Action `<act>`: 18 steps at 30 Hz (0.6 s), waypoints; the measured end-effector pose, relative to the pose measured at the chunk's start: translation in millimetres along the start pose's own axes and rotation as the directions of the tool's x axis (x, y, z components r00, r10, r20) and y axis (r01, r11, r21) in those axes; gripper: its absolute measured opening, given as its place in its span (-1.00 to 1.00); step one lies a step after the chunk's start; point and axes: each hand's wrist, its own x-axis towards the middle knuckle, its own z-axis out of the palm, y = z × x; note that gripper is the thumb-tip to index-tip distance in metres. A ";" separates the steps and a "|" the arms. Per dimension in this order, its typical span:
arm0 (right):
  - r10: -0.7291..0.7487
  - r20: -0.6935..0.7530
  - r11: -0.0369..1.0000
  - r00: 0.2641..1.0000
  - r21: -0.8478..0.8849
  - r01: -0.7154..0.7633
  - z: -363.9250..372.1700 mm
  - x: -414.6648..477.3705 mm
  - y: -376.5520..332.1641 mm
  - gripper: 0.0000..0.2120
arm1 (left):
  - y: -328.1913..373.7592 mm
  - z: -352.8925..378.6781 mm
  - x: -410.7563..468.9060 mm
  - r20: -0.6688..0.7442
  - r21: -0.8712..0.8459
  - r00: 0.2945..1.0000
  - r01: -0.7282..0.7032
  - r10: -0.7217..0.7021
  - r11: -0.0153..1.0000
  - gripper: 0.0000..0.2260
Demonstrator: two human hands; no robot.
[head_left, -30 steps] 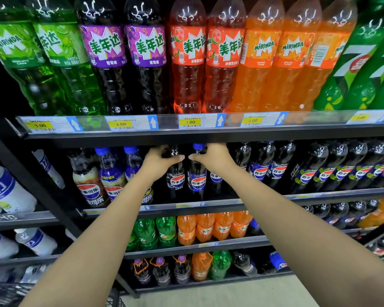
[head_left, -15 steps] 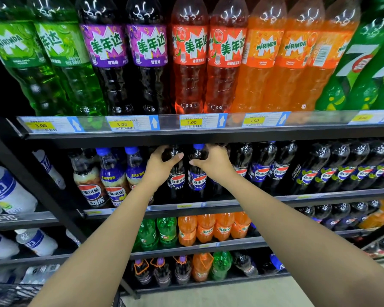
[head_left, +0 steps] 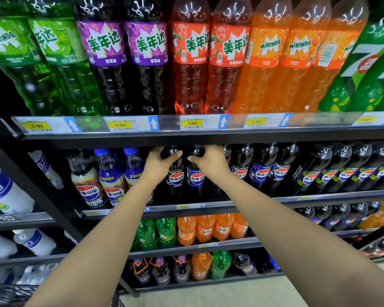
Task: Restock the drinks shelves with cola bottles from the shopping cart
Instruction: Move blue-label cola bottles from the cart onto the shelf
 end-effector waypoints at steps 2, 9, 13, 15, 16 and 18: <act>-0.006 -0.009 1.000 1.000 0.013 0.006 -0.4 0.0 -1.7 -0.65 | -0.8 0.6 0.0 -0.008 -0.004 1.000 0.003 -0.003 1.000 -0.79; -0.001 0.004 1.000 1.000 0.014 0.001 -2.6 0.1 -5.2 -0.56 | -2.4 2.4 0.0 -0.020 -0.016 0.999 -0.028 0.027 0.999 -0.81; 0.013 -0.005 1.000 1.000 0.001 -0.013 -3.3 -0.5 -7.1 -0.58 | -5.4 0.6 4.2 0.003 -0.003 1.000 -0.013 0.013 1.000 -0.78; 0.016 -0.006 1.000 1.000 0.003 -0.016 -3.4 -1.5 -8.7 -0.59 | -7.4 -1.7 6.6 0.013 0.013 1.000 0.009 -0.009 1.000 -0.72; 0.021 -0.005 1.000 1.000 0.000 -0.021 -2.9 -1.9 -9.2 -0.60 | -7.5 -2.2 6.5 0.013 0.018 1.000 0.017 -0.017 1.000 -0.68; 0.036 -0.003 0.999 0.999 -0.011 -0.036 -1.7 -3.0 -9.7 -0.64 | -8.1 -0.8 5.6 0.004 0.014 1.000 0.028 -0.028 1.000 -0.63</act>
